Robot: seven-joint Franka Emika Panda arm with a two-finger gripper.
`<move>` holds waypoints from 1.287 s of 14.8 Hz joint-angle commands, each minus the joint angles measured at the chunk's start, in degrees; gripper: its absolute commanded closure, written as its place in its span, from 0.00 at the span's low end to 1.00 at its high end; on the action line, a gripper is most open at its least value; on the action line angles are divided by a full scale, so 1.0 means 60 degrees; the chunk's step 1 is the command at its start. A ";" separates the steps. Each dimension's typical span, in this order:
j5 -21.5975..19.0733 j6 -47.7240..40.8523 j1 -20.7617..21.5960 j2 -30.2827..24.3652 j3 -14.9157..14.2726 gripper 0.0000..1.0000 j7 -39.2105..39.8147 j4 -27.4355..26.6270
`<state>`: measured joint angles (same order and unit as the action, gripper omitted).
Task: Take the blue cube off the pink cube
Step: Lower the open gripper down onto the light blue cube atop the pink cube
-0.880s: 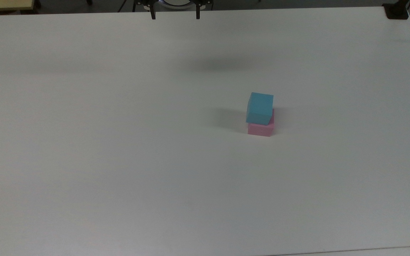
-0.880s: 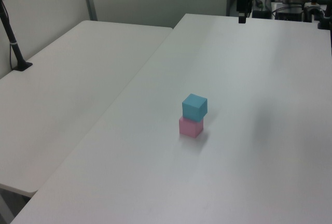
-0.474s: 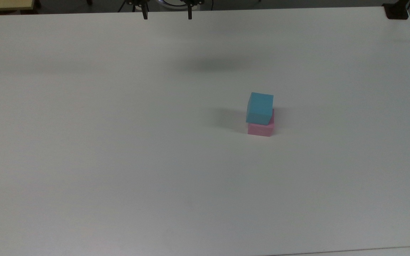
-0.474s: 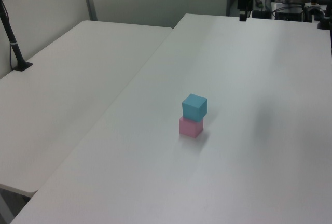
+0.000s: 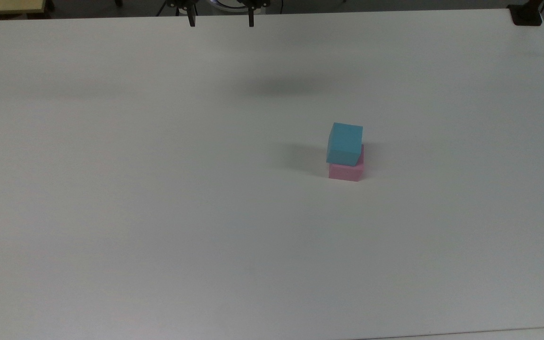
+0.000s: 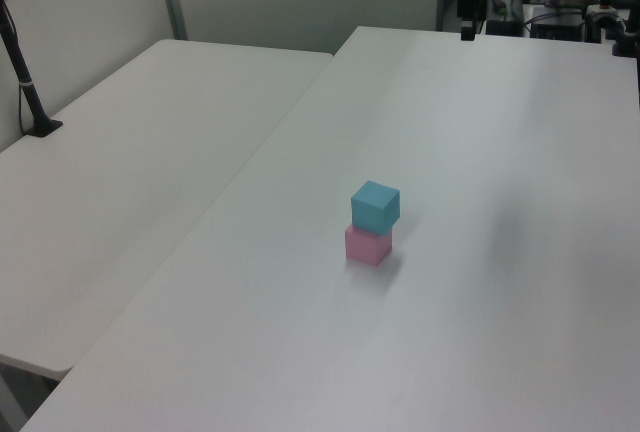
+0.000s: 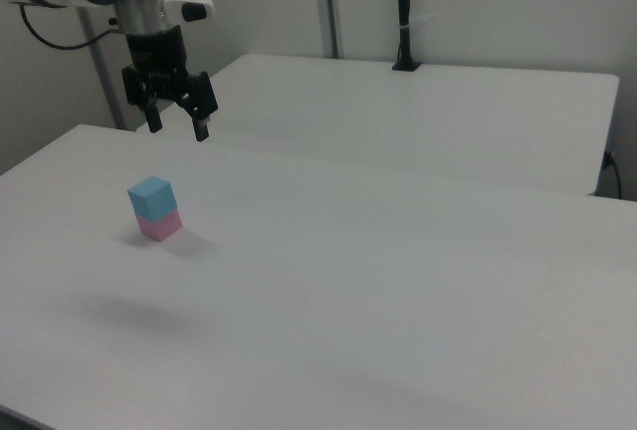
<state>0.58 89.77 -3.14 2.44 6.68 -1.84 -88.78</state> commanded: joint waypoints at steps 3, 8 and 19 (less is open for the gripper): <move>-0.0053 0.0902 0.0917 0.0690 0.0059 0.00 -0.1609 -0.0056; -0.0009 0.2451 0.2527 0.1802 0.0059 0.00 -0.4066 -0.0042; 0.0680 0.4563 0.3380 0.3797 0.0059 0.00 -0.5858 0.0149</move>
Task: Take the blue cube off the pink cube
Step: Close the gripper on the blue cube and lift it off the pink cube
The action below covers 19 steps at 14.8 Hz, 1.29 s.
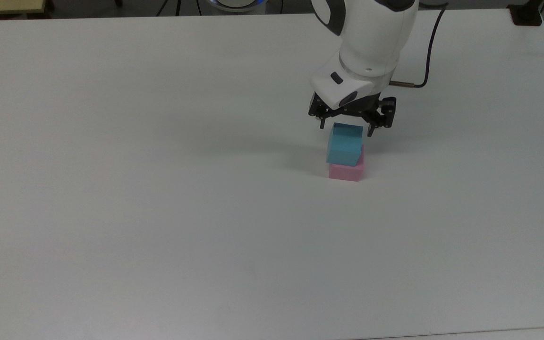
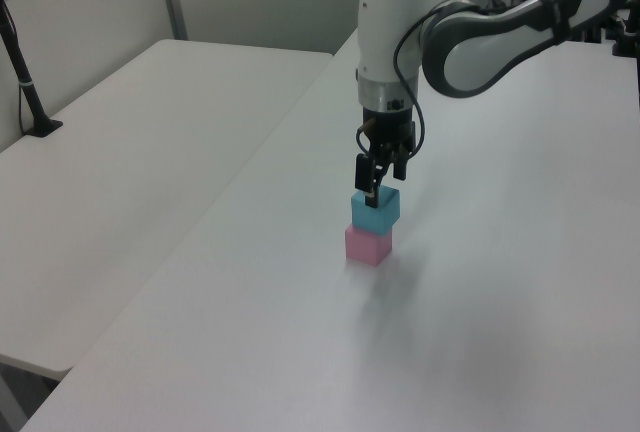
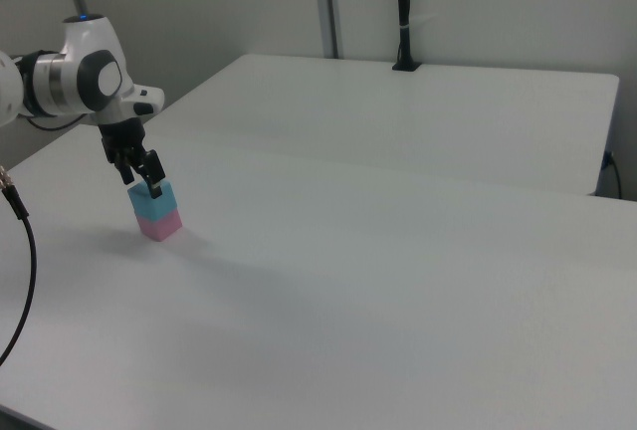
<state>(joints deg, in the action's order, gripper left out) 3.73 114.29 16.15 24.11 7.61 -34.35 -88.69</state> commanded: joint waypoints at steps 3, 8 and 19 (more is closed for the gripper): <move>0.0345 0.0683 0.0340 0.0376 -0.0111 0.00 -0.0676 0.0119; 0.0609 0.0582 0.0137 0.0231 -0.0169 0.81 0.0050 0.0134; 0.0990 0.0623 -0.1826 0.0581 -0.0404 0.70 0.3015 -0.0115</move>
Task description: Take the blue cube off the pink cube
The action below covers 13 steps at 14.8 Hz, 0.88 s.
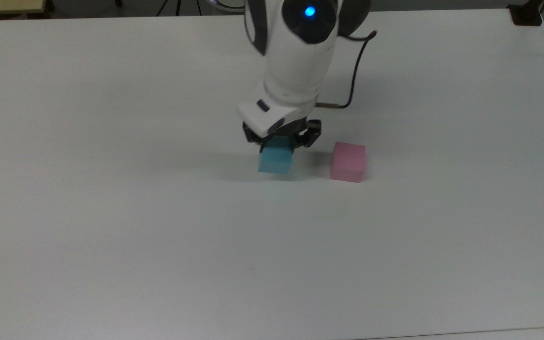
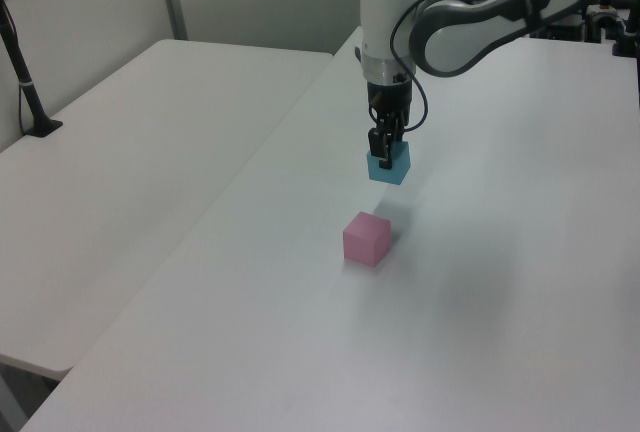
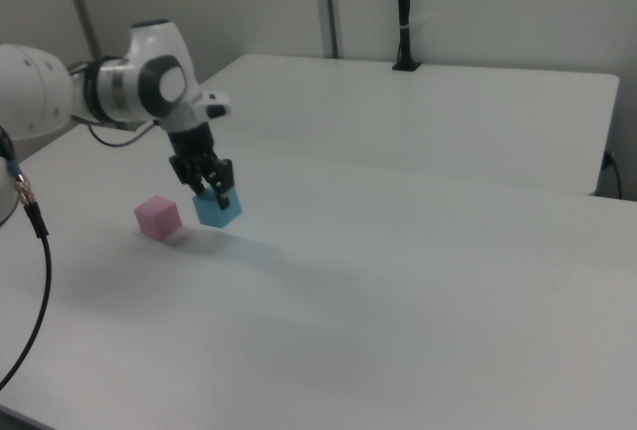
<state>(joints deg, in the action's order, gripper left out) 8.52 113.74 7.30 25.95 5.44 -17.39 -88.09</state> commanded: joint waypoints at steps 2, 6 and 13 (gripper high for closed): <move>0.0191 0.0760 -0.0615 0.0362 -0.0043 0.56 0.0231 -0.0216; 0.0220 0.0804 -0.0719 0.0436 -0.0058 0.27 0.0217 -0.0231; 0.0220 -0.0055 -0.0573 -0.0921 -0.0058 0.00 0.0159 -0.0172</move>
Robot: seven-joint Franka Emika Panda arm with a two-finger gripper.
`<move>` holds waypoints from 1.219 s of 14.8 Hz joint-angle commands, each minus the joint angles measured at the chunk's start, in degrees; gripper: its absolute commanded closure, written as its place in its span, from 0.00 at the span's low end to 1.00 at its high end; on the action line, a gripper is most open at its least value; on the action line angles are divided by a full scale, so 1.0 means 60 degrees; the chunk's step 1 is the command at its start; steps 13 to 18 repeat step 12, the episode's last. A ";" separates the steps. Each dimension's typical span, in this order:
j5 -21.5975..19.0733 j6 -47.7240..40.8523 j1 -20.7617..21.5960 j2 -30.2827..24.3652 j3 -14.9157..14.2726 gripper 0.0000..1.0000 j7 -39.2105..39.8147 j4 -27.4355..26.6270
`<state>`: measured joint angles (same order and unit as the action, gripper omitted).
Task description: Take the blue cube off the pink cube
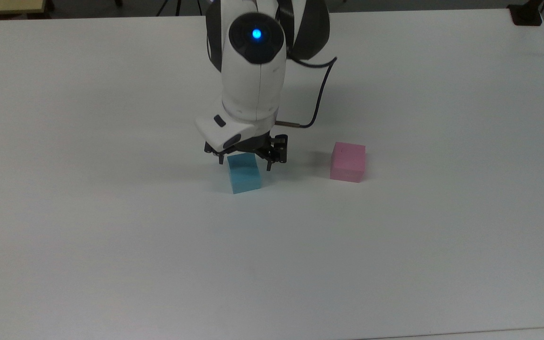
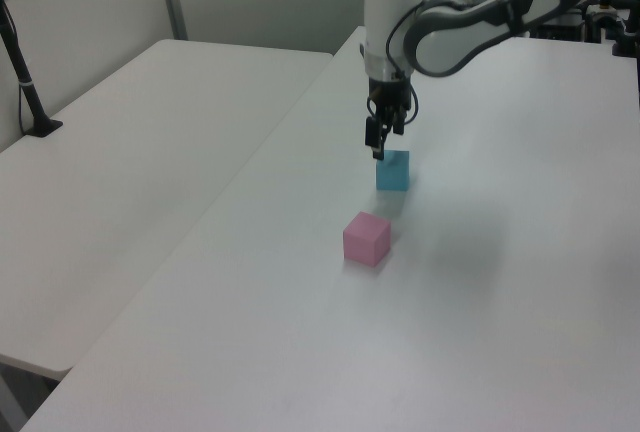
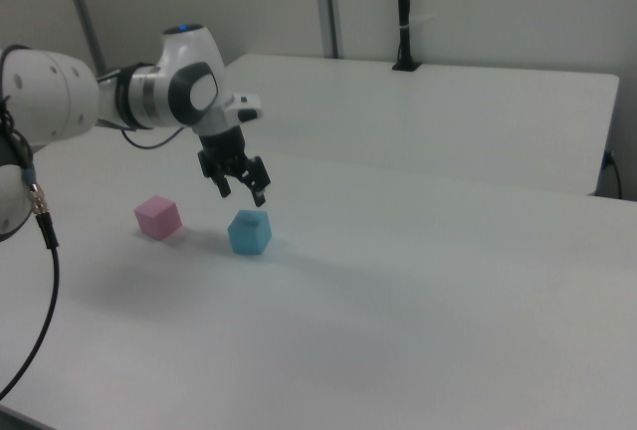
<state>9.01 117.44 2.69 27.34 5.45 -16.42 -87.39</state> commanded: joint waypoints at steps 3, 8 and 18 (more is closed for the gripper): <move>0.0008 -0.2064 0.0197 -0.2312 -0.0029 0.00 0.0085 -0.0303; -0.0753 -0.3401 -0.0022 -0.3588 -0.0015 0.00 0.0290 -0.0434; -0.0828 -0.4045 -0.0155 -0.3810 0.0000 0.00 0.0510 -0.0464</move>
